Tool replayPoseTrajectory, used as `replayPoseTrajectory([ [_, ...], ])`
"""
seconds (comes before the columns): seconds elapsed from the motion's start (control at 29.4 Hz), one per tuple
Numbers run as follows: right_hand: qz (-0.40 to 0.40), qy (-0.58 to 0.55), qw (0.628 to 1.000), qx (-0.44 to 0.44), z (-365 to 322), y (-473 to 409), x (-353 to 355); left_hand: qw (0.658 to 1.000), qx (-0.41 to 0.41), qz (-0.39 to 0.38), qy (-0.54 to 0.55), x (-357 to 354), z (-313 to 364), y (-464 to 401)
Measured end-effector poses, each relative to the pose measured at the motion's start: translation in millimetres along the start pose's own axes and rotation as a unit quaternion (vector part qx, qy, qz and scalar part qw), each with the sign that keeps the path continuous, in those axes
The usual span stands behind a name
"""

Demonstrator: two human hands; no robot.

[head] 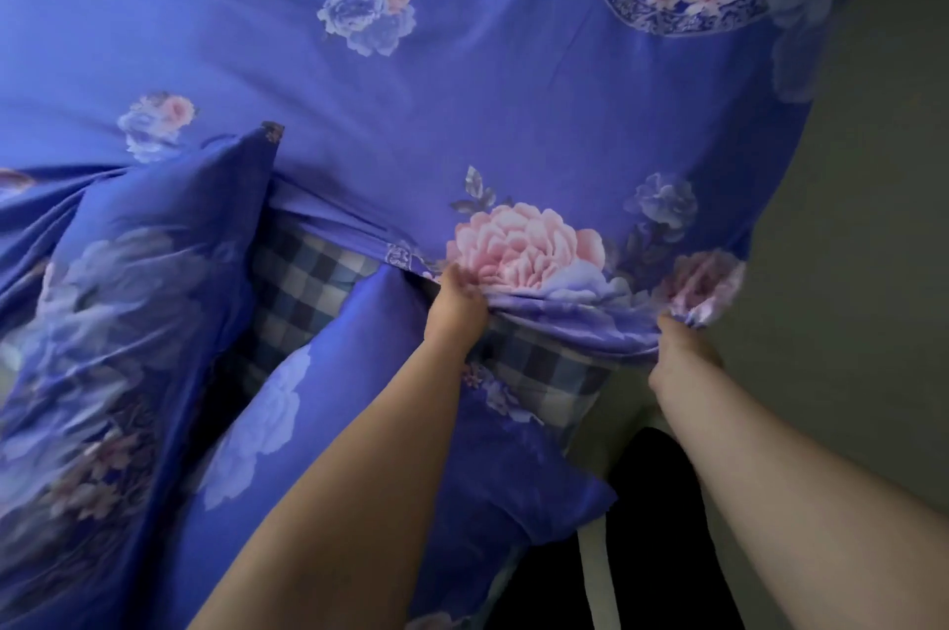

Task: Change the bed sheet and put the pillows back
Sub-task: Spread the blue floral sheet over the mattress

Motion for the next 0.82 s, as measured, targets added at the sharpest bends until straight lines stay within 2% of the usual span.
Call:
replayPoseTrajectory([
  [0.07, 0.044, 0.046, 0.998, 0.004, 7, 17, -1, 0.998, -0.025, -0.006, 0.053, 0, -11, 14],
  [0.17, 0.081, 0.07, 0.988, 0.114, 8, 67, -22, 0.989, -0.079, 0.058, 0.106, 19, -31, 36],
  [0.24, 0.073, 0.073, 0.975, 0.199, 6, 106, -45, 0.982, -0.09, 0.116, 0.115, 42, -46, 43],
  [0.31, 0.032, 0.096, 0.963, 0.248, 9, 143, -74, 0.974, -0.078, 0.166, 0.134, 69, -61, 48],
  [0.48, -0.222, 0.157, 0.927, 0.259, 34, 238, -167, 0.957, 0.03, 0.253, 0.137, 145, -154, 55],
  [0.54, -0.264, 0.168, 0.917, 0.249, 48, 280, -197, 0.955, 0.075, 0.271, 0.094, 168, -204, 60],
  [0.71, -0.342, 0.219, 0.894, 0.19, 94, 347, -248, 0.953, 0.192, 0.232, -0.025, 198, -303, 69],
  [0.75, -0.351, 0.229, 0.89, 0.179, 105, 363, -257, 0.948, 0.228, 0.221, -0.023, 204, -329, 71],
  [0.82, -0.364, 0.252, 0.882, 0.164, 123, 392, -274, 0.928, 0.321, 0.18, 0.047, 209, -380, 79],
])
Point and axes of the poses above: each hand's wrist, its own y-axis away from the middle knuckle, its own x-axis out of the back of the hand, z = x × y, the point moved 7 cm from there along -y, towards the middle knuckle
